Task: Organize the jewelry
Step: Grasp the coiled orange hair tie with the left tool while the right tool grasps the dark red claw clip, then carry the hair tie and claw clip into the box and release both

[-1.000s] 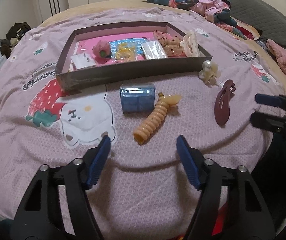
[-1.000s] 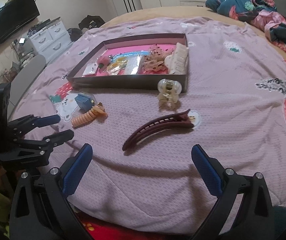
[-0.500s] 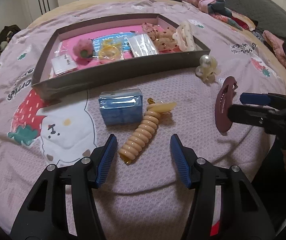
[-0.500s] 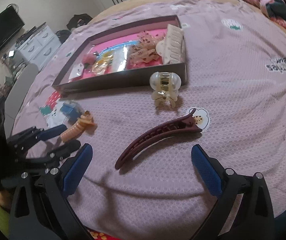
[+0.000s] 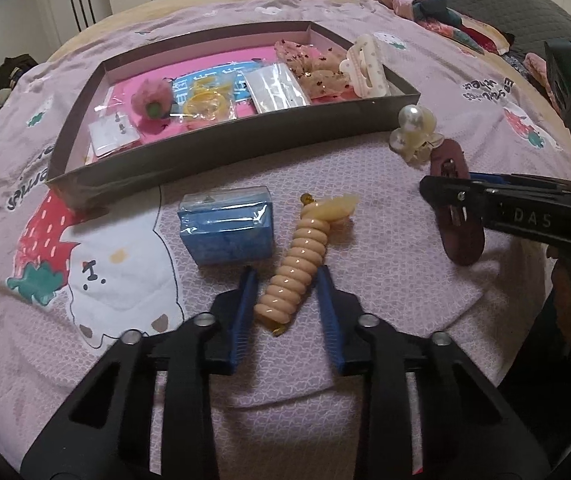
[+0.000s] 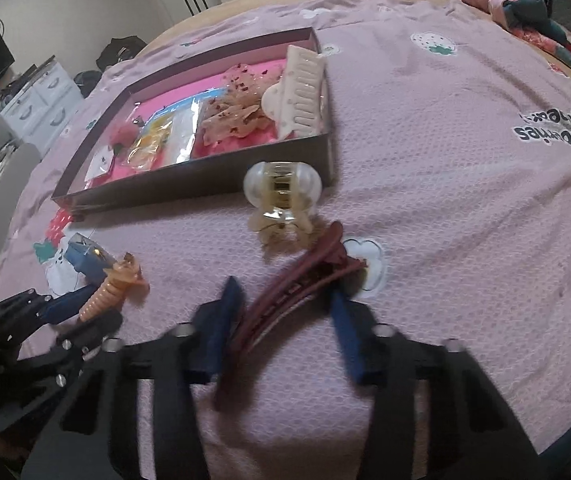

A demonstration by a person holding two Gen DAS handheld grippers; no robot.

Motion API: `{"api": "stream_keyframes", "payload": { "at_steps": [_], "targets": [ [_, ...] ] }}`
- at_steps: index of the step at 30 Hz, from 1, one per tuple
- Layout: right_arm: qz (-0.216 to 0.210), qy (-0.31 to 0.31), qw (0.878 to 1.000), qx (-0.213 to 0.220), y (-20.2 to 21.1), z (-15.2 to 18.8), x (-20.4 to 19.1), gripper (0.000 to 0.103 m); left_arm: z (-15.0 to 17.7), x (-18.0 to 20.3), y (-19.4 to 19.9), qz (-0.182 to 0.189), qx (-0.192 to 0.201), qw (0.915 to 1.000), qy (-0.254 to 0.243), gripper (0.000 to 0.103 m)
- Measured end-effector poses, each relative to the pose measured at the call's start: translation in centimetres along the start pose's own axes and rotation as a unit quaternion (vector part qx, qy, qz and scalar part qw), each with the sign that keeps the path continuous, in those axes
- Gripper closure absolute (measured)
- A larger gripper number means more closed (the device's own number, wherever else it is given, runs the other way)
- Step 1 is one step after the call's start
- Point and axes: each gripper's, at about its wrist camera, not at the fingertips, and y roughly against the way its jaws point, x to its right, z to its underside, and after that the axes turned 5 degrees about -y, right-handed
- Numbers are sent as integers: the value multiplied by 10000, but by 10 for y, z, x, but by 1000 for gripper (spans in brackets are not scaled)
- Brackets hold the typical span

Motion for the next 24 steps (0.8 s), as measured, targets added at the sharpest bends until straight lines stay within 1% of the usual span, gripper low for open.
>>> {"api": "stream_keyframes", "payload": {
  "at_steps": [3,4,5,9,11,12,19,22,24],
  "targets": [
    [-80,66,9999,-10,5,5,4,83,0,2,1,-26,12,10000,-35,82],
    [-87,120,9999,-2,7,7,4,85,1,3,1,-17,14,10000,-40,86],
    [-120,163,9998,2,9,9,4,86,1,3,2,20,10,10000,-41,88],
    [-131,358,9993,32,19,19,4,92,5,8,4,57,18,10000,-64,88],
    [-202,414,9989,47,23,23,4,92,7,11,6,57,35,9999,-90,89],
    [-199,442,9988,51,24,25,3,92,9,13,7,76,41,9999,-102,93],
    [-397,486,9980,91,39,35,1,92,19,23,16,143,55,9998,-162,93],
    [-525,575,9968,186,49,38,-2,92,22,25,21,177,83,9997,-135,93],
    [-533,644,9962,241,54,39,-5,92,24,28,26,213,107,9996,-120,93]
  ]
}}
